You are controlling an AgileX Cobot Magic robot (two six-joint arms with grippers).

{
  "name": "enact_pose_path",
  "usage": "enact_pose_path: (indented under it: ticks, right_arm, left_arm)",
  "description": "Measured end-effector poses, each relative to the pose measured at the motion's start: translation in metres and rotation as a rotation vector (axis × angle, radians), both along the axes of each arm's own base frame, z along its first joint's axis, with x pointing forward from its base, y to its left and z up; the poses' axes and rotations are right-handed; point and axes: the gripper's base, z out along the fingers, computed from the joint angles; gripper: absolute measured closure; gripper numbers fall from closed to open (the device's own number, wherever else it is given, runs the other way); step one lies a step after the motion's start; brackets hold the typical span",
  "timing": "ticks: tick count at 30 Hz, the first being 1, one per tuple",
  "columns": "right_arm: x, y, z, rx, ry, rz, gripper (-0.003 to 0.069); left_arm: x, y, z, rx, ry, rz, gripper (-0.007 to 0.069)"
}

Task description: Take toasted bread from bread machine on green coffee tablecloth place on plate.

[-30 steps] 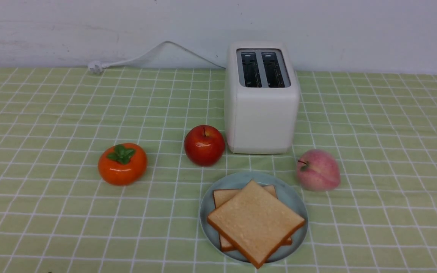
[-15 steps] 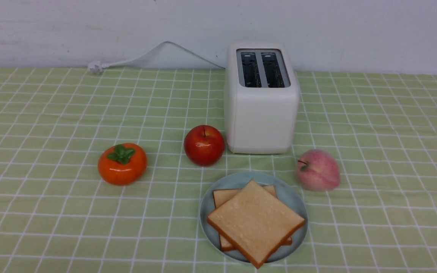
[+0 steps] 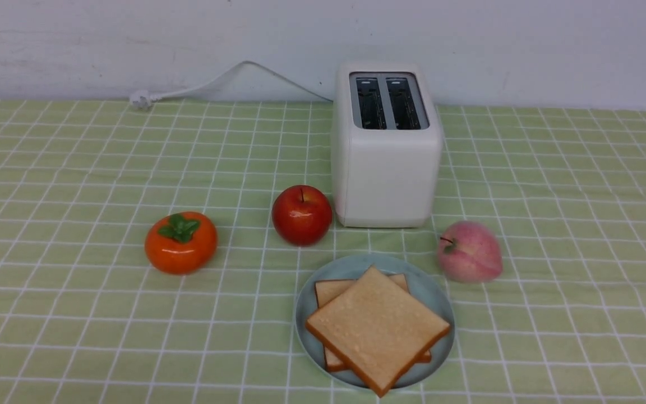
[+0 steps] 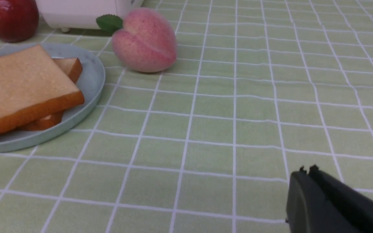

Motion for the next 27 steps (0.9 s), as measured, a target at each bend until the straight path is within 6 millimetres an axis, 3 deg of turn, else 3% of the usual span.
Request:
enact_pose_path:
  ticks: [27]
  right_arm:
    - [-0.0001,0.0,-0.0001,0.0,0.002,0.0,0.0658]
  left_arm:
    - [0.0,0.0,-0.0001,0.0,0.001,0.0,0.0604]
